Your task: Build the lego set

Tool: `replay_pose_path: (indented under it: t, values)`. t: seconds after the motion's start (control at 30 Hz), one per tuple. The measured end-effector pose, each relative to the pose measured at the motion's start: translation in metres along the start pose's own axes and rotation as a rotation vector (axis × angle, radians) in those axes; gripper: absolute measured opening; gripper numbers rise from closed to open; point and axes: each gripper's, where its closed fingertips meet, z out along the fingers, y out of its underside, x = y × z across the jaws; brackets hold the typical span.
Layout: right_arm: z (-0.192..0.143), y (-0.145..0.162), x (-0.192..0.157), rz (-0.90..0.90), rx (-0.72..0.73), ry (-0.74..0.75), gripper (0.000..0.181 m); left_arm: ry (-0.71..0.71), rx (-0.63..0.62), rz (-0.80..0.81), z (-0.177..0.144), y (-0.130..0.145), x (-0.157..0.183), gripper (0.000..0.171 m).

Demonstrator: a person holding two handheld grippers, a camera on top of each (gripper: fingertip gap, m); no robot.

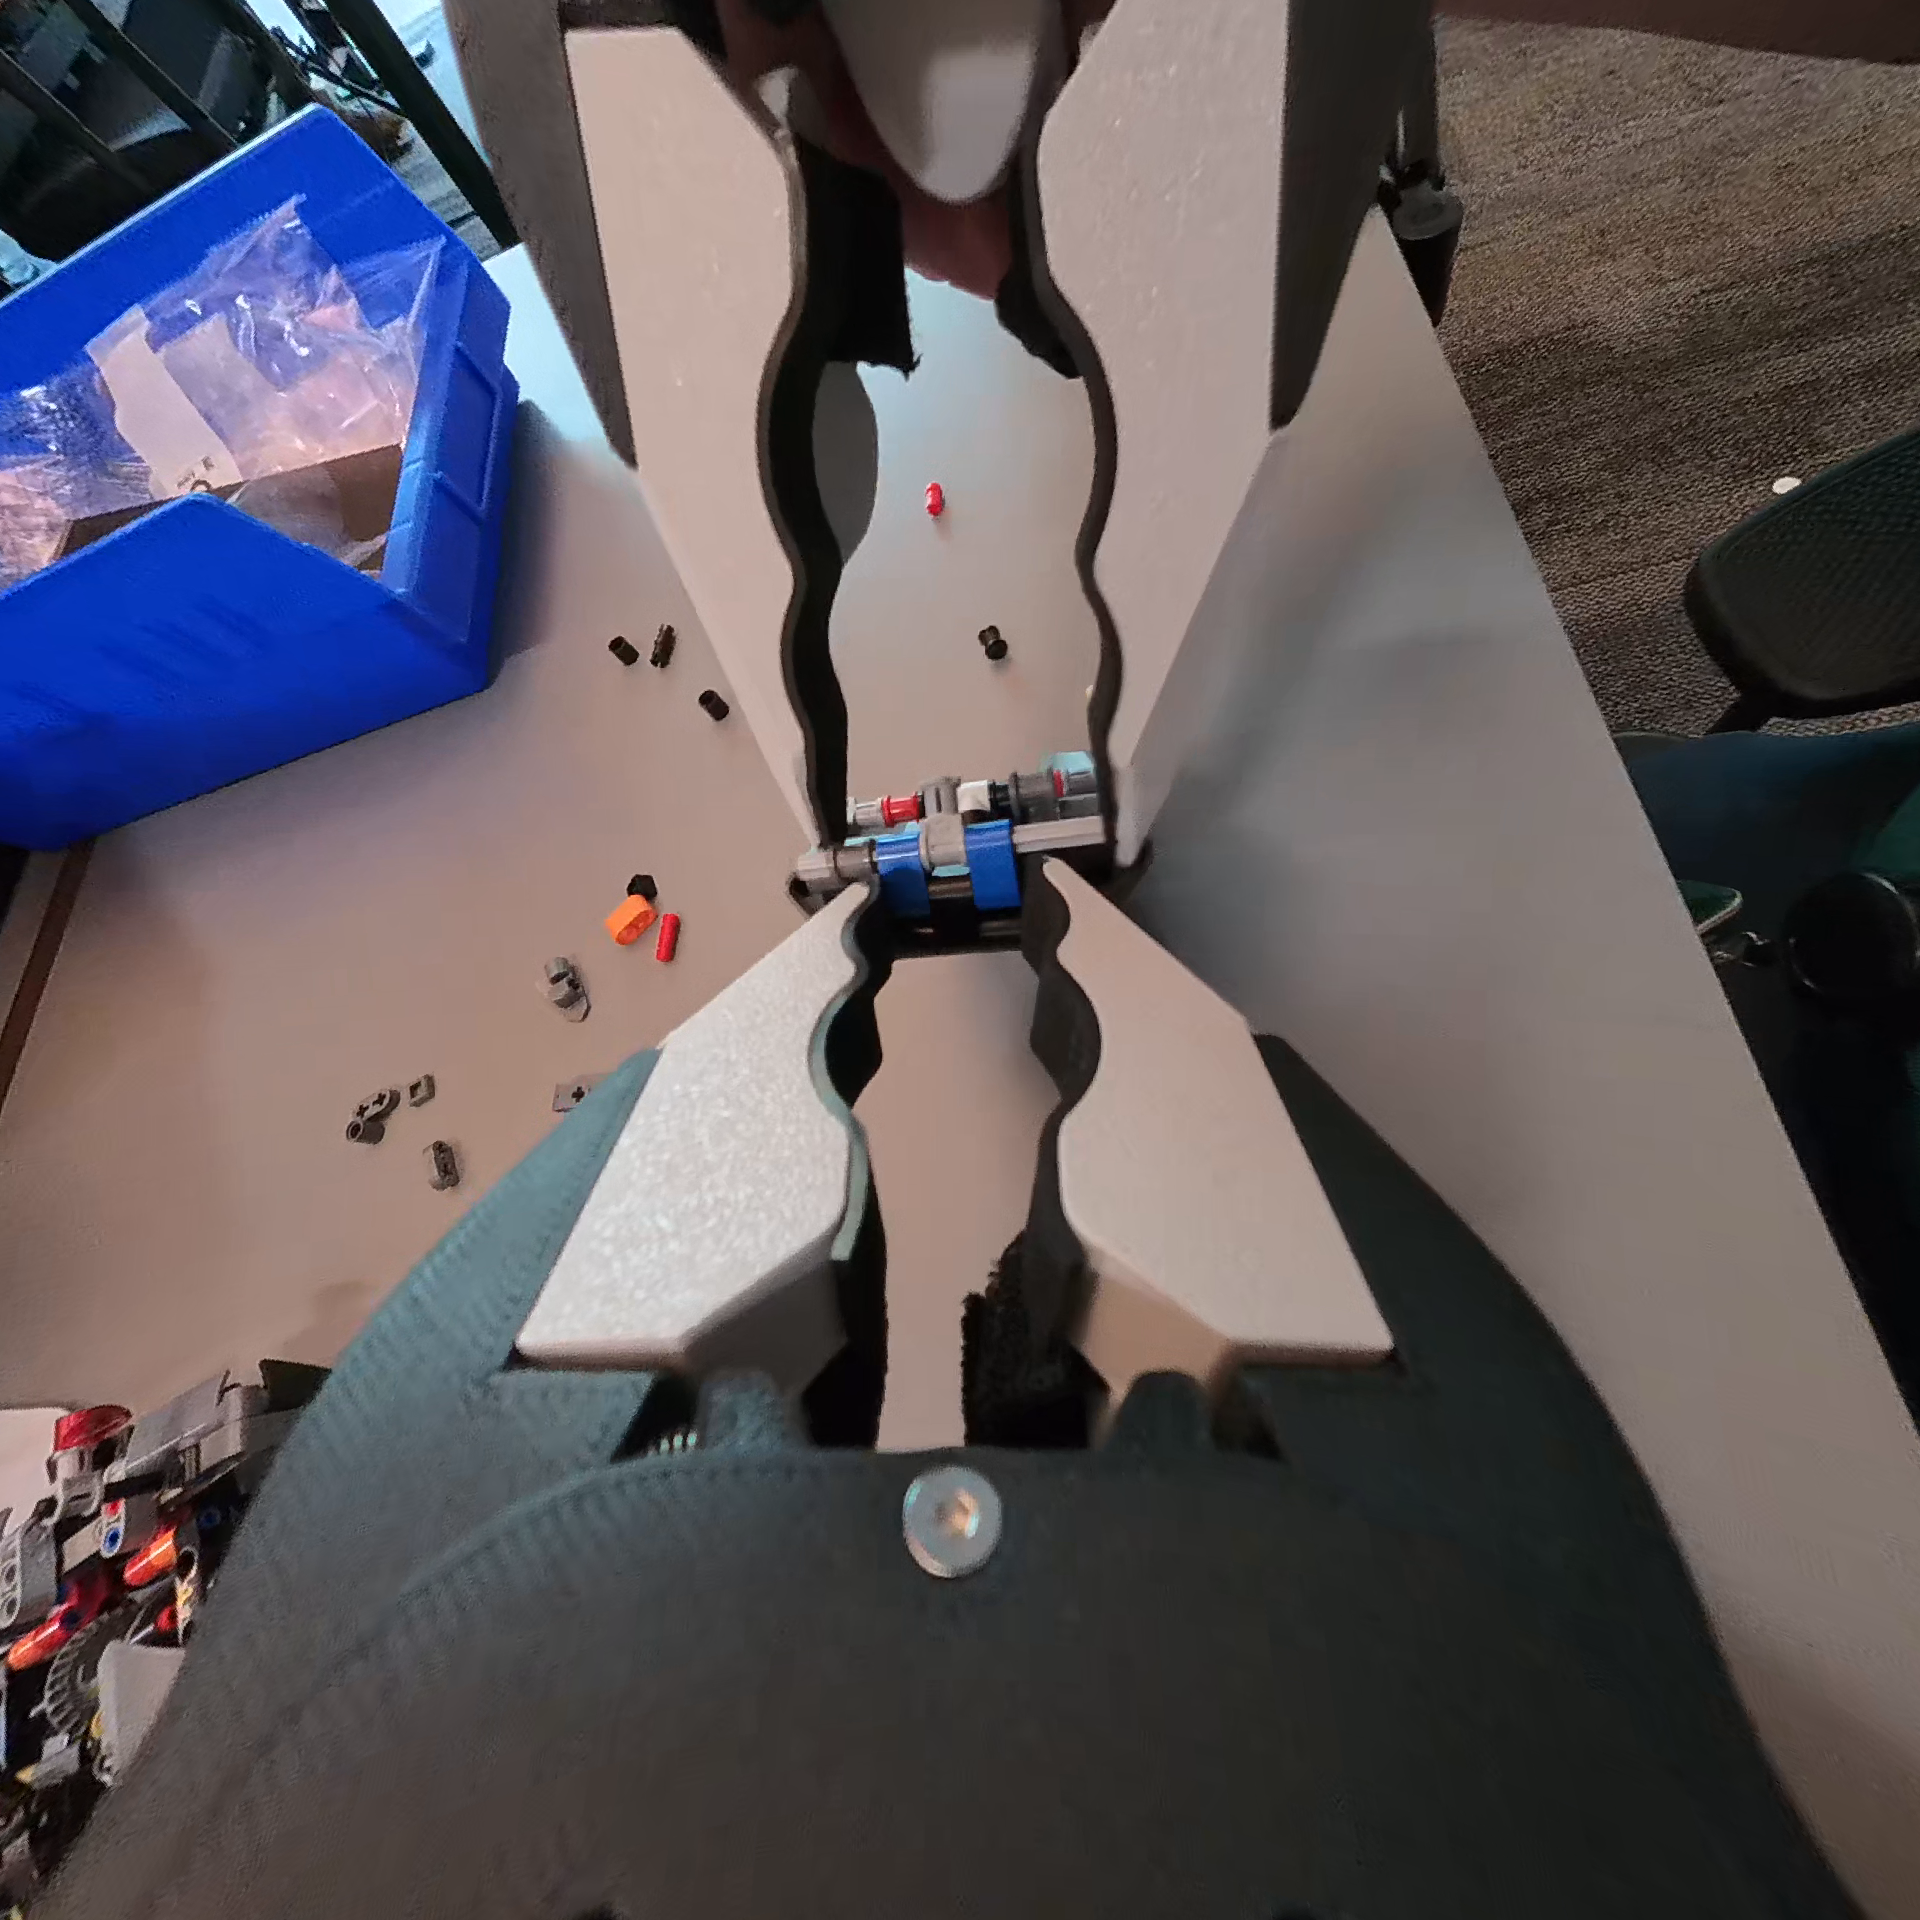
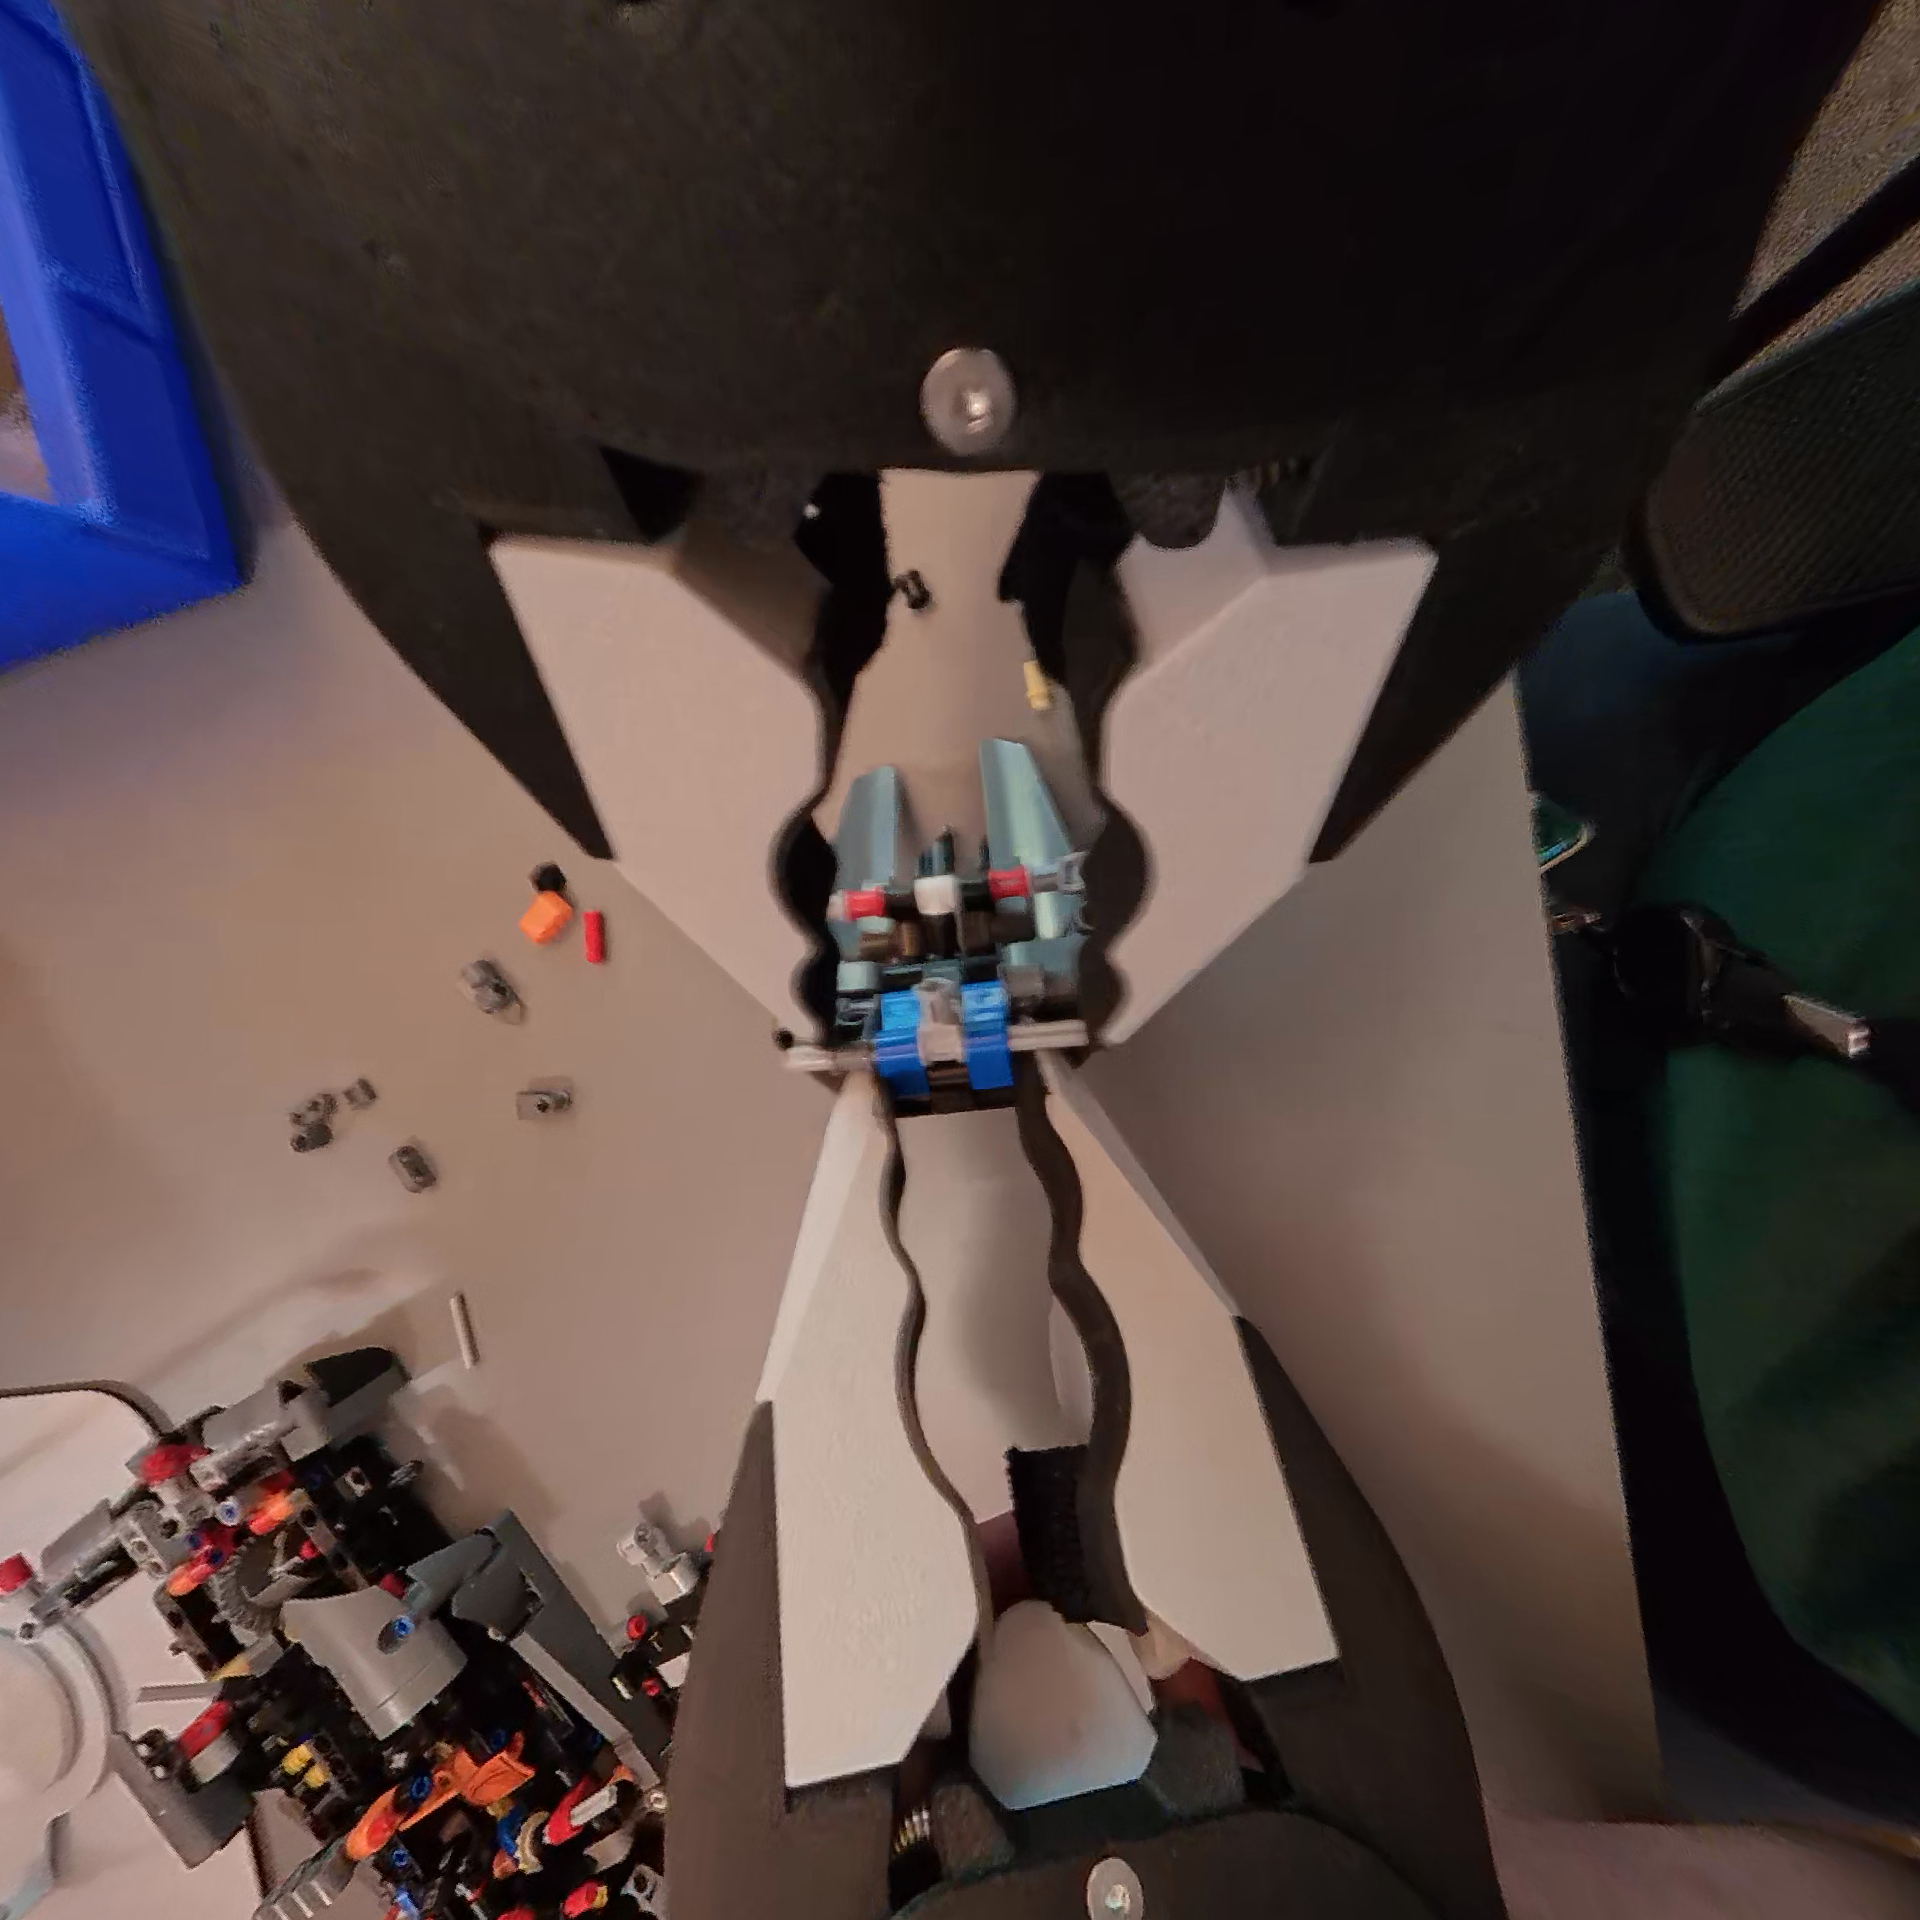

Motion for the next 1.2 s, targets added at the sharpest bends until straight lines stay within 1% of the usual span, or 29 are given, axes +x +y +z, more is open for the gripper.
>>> replay_pose_path:
  t: [0.03, 0.43, 0.57, 0.63, 0.7, 0.83, 1.07, 1.1, 1.2]
  values:
    - [-0.0005, 0.0004, 0.0026, -0.003, -0.003, 0.013, 0.036, 0.003, 0.006, 0.0, 0.0001, -0.0009, 0.0009, 0.023]
    - [0.0072, 0.0017, 0.0085, 0.006, -0.037, 0.025, 0.035, -0.024, -0.017, -0.007, 0.0015, 0.0072, -0.0044, 0.023]
    - [0.0, -0.0012, 0.0071, 0.066, 0.004, -0.031, 0.036, -0.009, 0.0, 0.002, 0.0003, 0.0047, -0.0053, 0.023]
    - [-0.0027, -0.0015, 0.0083, 0.084, -0.004, -0.045, 0.03, -0.007, -0.007, 0.01, 0.0003, 0.0029, -0.0042, 0.023]
    - [-0.002, -0.0003, 0.008, 0.075, -0.019, -0.051, 0.03, -0.002, -0.015, 0.01, 0.001, 0.0033, -0.0032, 0.023]
    - [0.0001, 0.0003, 0.0042, 0.061, -0.039, -0.051, 0.038, 0.002, -0.016, -0.012, 0.0018, 0.0046, -0.0028, 0.023]
    - [0.0015, 0.0013, 0.0054, 0.094, -0.041, -0.038, 0.034, 0.005, -0.027, -0.015, 0.0032, 0.0061, -0.0021, 0.023]
    - [0.0016, 0.0019, 0.0079, 0.102, -0.04, -0.026, 0.028, 0.006, -0.028, -0.018, 0.0036, 0.0066, -0.0017, 0.023]
    - [0.0024, 0.0038, 0.0074, 0.101, -0.039, -0.04, 0.027, 0.002, -0.036, -0.017, 0.006, 0.0076, -0.0011, 0.023]
